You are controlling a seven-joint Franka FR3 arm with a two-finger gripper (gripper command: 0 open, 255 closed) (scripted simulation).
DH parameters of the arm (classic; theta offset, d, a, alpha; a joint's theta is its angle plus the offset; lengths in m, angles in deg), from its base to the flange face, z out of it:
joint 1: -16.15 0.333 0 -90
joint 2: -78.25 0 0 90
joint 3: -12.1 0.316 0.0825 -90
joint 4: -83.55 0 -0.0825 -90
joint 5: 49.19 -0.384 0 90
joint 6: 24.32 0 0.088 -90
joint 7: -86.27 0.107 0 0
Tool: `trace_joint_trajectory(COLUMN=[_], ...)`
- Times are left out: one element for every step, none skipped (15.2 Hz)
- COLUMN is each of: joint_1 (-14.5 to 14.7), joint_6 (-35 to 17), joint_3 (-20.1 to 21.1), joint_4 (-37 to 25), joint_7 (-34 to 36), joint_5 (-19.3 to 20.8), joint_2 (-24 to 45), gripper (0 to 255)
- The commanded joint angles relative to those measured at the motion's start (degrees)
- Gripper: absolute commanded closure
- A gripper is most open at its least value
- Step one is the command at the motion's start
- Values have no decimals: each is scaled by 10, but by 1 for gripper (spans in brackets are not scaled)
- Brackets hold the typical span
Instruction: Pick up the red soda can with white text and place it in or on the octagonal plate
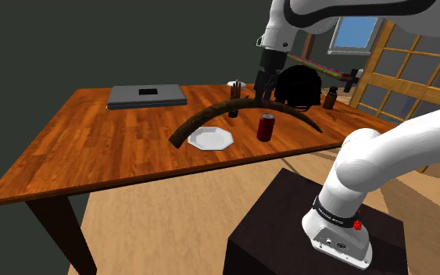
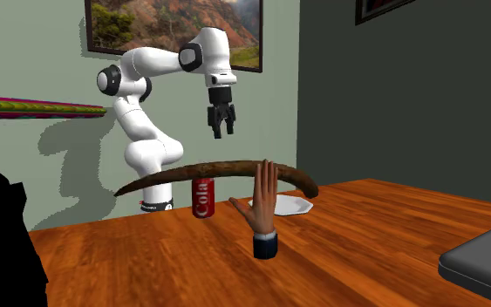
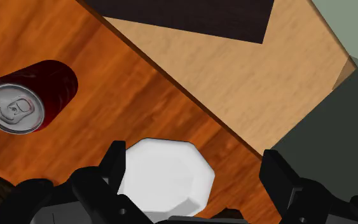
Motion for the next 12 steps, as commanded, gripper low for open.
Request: trace_joint_trajectory(joint_1=[0,-6,-11,-17,-23,-29,-36,-42,-48,-55,-62,-68], joint_6=[0,-10,-20,-31,-42,-53,-64,-76,-88,-100,-113,-126], joint_3=[0,-6,-13,-20,-26,-33,-41,-48,-55,-62,-70,-77], joint_4=[0,10,19,28,36,44,52,58,65,70,75,80], joint_7=[0,-8,-17,-25,-33,-41,-49,-57,-65,-73,-80,-88], joint_5=[0,10,20,30,40,50,61,71,81,91,101,112], joint_2=[0,1,3,5,7,11,15,19,24,30,37,44], gripper=[0,0,0,0,0,0,0,0,0,0,0,0])
